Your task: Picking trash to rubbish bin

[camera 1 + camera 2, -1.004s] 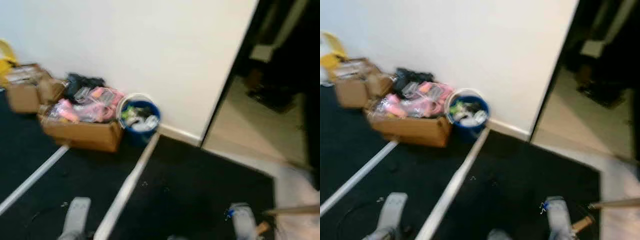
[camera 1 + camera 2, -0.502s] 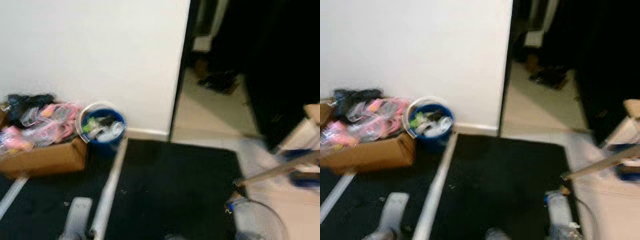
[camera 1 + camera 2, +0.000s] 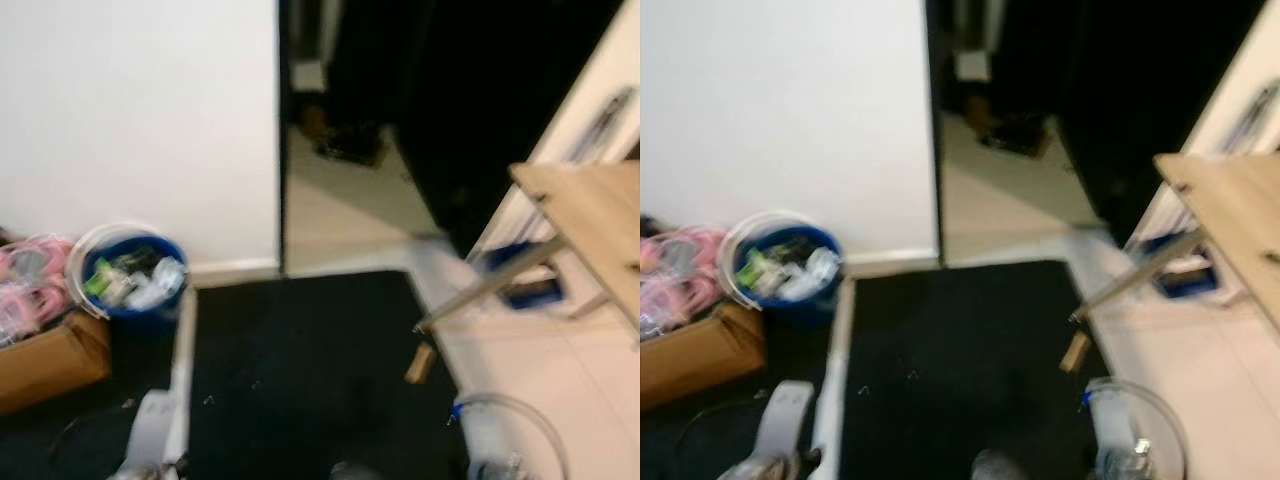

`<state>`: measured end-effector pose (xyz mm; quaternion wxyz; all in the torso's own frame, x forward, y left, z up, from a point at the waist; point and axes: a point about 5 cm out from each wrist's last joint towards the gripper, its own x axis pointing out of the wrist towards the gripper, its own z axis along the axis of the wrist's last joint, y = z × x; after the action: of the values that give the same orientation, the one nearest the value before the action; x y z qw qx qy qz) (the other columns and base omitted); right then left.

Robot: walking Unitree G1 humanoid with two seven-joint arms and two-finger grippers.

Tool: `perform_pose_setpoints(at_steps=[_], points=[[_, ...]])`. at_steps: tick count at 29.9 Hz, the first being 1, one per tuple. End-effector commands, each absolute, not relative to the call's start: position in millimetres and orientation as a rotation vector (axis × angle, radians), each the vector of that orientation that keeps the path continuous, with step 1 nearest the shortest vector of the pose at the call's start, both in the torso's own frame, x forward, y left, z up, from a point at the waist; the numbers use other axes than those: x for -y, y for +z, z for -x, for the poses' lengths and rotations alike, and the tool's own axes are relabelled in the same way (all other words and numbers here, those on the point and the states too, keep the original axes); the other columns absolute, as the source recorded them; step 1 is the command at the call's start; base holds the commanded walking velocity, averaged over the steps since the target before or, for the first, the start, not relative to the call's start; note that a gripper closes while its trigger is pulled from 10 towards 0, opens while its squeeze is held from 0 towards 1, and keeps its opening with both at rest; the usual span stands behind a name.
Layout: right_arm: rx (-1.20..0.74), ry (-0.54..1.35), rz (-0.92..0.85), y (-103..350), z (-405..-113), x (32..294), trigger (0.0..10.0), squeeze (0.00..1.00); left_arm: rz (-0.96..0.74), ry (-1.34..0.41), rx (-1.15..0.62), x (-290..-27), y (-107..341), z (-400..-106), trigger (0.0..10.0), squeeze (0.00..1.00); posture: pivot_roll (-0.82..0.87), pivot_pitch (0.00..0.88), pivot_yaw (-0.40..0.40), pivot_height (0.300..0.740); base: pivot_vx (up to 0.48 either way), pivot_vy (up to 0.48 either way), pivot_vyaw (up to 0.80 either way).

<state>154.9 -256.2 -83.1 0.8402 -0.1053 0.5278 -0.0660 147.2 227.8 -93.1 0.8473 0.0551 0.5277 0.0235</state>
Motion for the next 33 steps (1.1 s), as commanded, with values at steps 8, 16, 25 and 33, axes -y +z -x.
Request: perform_pose_setpoints(at_steps=[8, 16, 25, 33], points=[[-1.02, -0.217, 0.183, -72, -173, 263, 10.0, 0.0, -0.121, 0.039, -1.098, -226, -91, -154, 10.0, 0.0, -0.1, 0.0, 0.038, 0.74, 0.0, 0.0, -0.8], [-0.675, -0.264, -0.032, -32, -236, 265, 10.0, 0.0, -0.091, 0.078, -1.088, -228, -91, -153, 10.0, 0.0, -0.11, 0.0, 0.045, 0.74, 0.0, 0.0, -0.8], [-0.295, 0.219, -0.133, 57, -328, 227, 10.0, 0.0, 0.002, 0.197, -1.029, -229, -90, -154, 10.0, 0.0, -0.1, 0.0, 0.034, 0.74, 0.0, 0.0, -0.8], [-0.031, 0.57, -0.355, 107, -342, 203, 10.0, 0.0, 0.062, 0.279, -0.786, -251, -56, -208, 10.0, 0.0, -0.1, 0.0, 0.032, 0.74, 0.0, 0.0, -0.8]])
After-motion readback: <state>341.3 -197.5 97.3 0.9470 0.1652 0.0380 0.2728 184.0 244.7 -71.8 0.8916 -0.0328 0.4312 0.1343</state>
